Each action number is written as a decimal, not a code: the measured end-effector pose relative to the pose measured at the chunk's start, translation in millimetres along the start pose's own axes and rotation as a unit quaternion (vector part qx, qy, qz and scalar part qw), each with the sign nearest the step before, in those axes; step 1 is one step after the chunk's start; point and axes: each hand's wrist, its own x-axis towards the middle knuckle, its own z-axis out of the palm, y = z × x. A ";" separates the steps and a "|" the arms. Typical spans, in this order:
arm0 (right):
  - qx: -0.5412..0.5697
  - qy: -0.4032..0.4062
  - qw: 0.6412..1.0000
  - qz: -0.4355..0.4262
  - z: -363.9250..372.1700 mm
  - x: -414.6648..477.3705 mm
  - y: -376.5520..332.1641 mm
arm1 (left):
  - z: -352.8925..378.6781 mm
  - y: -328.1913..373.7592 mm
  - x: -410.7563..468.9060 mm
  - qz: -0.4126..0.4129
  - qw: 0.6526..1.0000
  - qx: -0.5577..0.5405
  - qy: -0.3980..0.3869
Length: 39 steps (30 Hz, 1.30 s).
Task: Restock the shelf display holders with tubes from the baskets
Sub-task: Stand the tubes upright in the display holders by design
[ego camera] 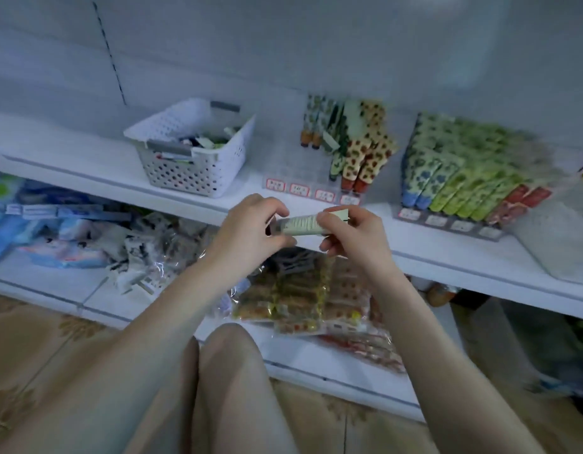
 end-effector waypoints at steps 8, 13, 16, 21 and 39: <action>-0.028 -0.055 0.998 -0.031 -15.3 8.9 -53.3 | -15.3 29.0 28.8 0.038 0.999 0.026 -0.017; -0.120 -0.094 0.981 -0.119 -13.6 30.1 -73.4 | -29.9 13.7 40.2 -0.016 0.994 -0.094 -0.045; -0.160 -0.091 0.969 -0.167 -4.8 53.0 -78.8 | -30.8 4.3 53.8 -0.026 0.986 -0.147 -0.079; -0.202 -0.051 0.963 -0.174 -2.2 96.1 -79.1 | -21.2 -18.7 84.8 -0.075 0.974 -0.211 -0.036; -0.181 0.230 0.929 -0.226 -38.2 152.5 -111.2 | 23.5 -18.8 161.7 -0.027 0.987 -0.155 0.005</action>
